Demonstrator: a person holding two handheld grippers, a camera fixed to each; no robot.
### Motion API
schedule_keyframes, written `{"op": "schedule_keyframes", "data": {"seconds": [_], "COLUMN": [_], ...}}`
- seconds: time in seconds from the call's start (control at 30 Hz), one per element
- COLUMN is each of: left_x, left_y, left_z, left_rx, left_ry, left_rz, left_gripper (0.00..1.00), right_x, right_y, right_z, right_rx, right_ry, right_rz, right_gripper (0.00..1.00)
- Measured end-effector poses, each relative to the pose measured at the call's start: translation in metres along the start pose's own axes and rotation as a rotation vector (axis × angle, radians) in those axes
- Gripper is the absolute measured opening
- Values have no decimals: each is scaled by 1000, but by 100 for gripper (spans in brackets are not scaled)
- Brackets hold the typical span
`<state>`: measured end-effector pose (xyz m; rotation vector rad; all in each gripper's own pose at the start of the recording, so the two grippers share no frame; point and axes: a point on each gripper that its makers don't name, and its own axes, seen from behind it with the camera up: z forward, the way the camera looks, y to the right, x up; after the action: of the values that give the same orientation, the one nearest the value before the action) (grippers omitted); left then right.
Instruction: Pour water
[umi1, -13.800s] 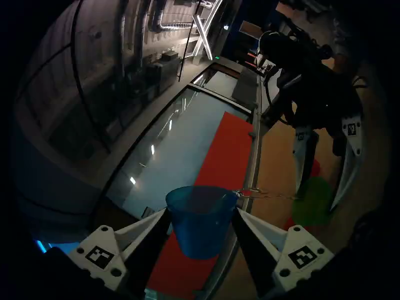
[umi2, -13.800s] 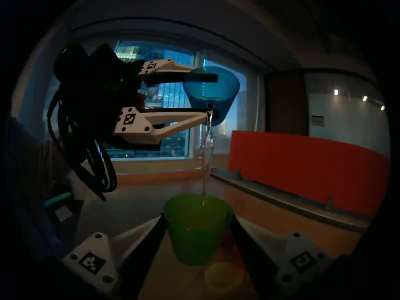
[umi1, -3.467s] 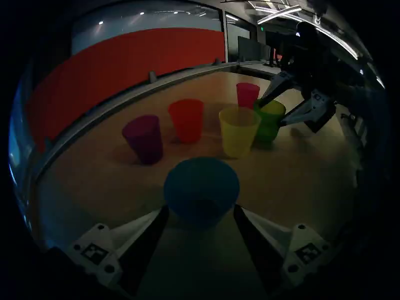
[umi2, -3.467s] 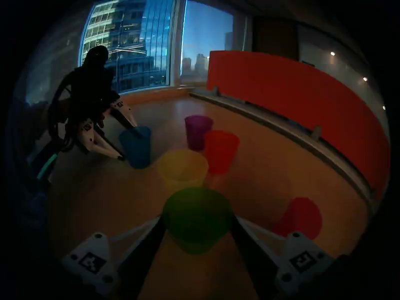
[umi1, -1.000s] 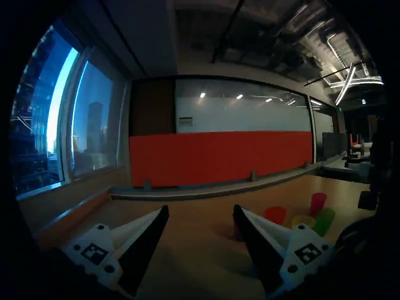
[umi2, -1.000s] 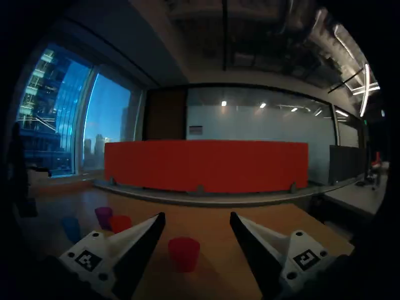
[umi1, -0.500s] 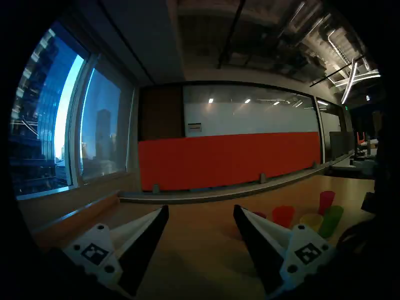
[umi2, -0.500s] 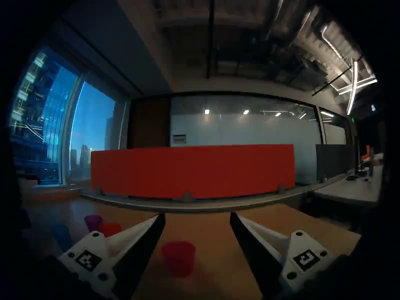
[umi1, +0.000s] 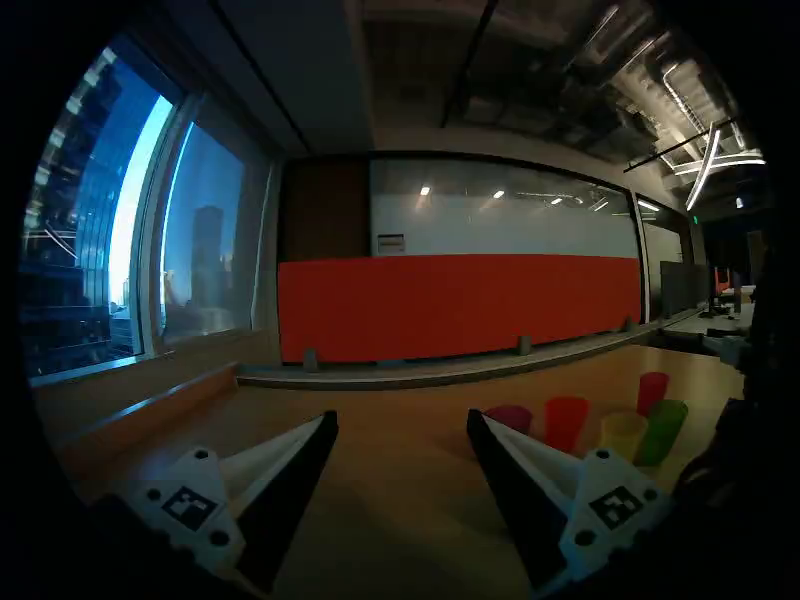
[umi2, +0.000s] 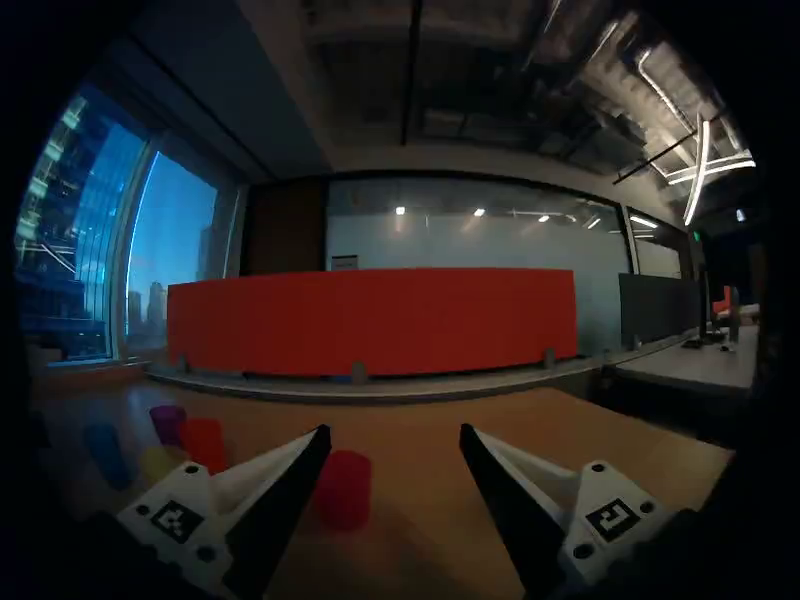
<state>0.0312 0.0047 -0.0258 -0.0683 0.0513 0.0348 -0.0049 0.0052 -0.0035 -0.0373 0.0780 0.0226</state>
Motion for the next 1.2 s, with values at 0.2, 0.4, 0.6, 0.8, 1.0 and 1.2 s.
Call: {"op": "schedule_keyframes", "data": {"seconds": [0.2, 0.4, 0.6, 0.8, 1.0, 1.2], "left_x": [-3, -5, -6, -7, -8, -8], "left_y": [2, 2, 2, 3, 5, 7], "left_z": [2, 3, 4, 5, 5, 5], "left_rx": [-5, -7, -8, -13, -20, -27], "left_ry": [0, -5, -7, -11, -13, -12], "left_rz": [1, 4, 3, 2, 6, 3], "left_gripper": [96, 96, 96, 96, 96, 96], "right_x": [-7, -13, -17, -20, -20, -20], "right_y": [0, 0, 1, 0, 0, -1], "right_z": [0, 2, 2, 2, 1, 1], "right_rx": [-1, 0, -1, -3, -3, -2], "right_ry": [-12, -20, -35, -50, -52, -52], "right_rz": [-6, 0, -16, -28, -27, -27], "right_gripper": [100, 100, 100, 100, 100, 100]}}
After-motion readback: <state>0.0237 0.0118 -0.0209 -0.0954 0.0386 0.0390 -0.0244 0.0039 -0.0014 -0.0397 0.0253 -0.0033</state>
